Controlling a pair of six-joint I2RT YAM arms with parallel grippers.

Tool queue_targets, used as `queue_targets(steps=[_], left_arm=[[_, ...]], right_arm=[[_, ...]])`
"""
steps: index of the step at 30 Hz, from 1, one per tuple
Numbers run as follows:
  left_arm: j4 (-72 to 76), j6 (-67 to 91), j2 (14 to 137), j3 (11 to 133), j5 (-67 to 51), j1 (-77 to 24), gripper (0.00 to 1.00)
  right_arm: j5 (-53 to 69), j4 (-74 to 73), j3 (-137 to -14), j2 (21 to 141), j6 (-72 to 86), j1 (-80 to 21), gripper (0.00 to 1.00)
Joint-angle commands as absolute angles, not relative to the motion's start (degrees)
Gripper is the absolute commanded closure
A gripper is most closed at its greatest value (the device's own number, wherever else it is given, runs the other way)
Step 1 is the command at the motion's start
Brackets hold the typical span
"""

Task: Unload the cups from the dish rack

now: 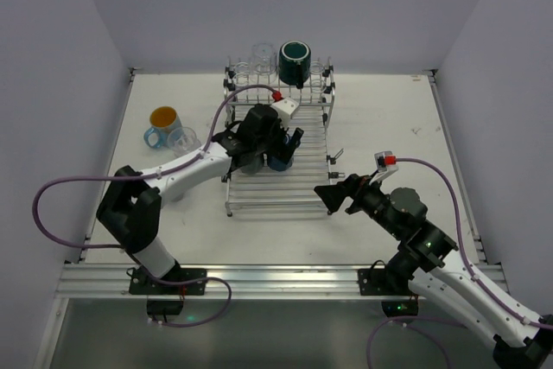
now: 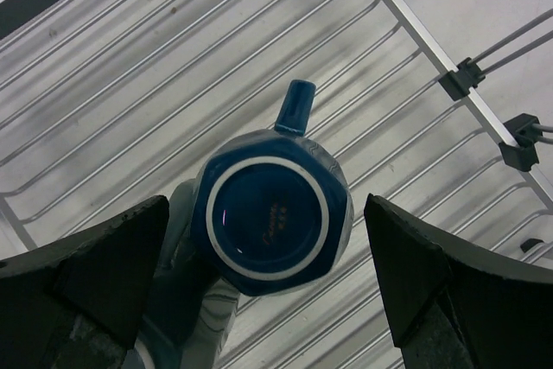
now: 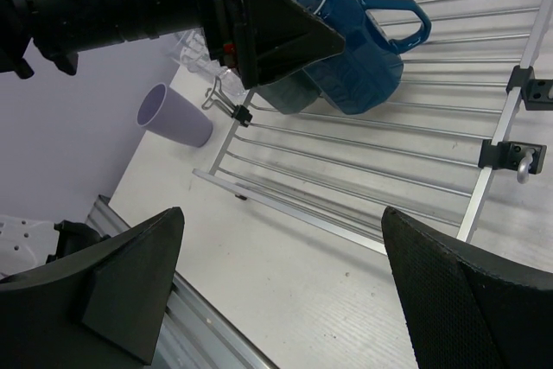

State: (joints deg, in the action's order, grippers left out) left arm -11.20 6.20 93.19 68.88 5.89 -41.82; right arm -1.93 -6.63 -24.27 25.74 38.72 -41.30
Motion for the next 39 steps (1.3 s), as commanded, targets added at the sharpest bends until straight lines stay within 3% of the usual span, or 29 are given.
queue_targets(steps=[1,7,10,16,17,20,25,32,39], left_arm=[[-9.31,5.45,95.18,71.8,2.02,-40.61,0.0],[-9.32,6.33,98.08,71.81,0.26,-40.52,0.0],[-9.32,6.68,99.14,71.28,-1.14,-40.52,0.05],[-8.79,7.38,98.7,68.74,-0.44,-40.52,0.28],[-8.79,7.38,98.35,68.56,-0.35,-40.52,0.41],[-7.47,7.91,96.16,67.94,-0.35,-40.52,0.63],[-5.72,10.45,89.58,69.43,-3.16,-40.69,0.81],[-1.06,18.53,80.34,67.33,-7.73,-40.69,0.9],[13.85,32.5,69.27,54.88,-13.01,-40.69,0.94]], right_arm=[[-1.49,-6.07,-25.58,25.49,38.06,-41.48,0.01],[-2.02,-5.98,-25.22,25.49,38.06,-41.48,0.01],[-2.02,-6.06,-25.14,25.58,38.32,-41.4,0.01],[-2.29,-5.54,-24.7,25.84,38.67,-41.48,0.01],[-2.11,-5.19,-24.87,25.93,38.67,-41.4,0.01],[-2.2,-4.83,-25.13,26.54,38.76,-41.48,0.01],[-2.37,-4.75,-25.49,26.55,40.07,-41.48,0.01],[-0.35,4.21,-21.72,25.05,48.77,-41.48,0.01],[2.28,10.98,-20.39,26.54,51.94,-41.4,0.01]])
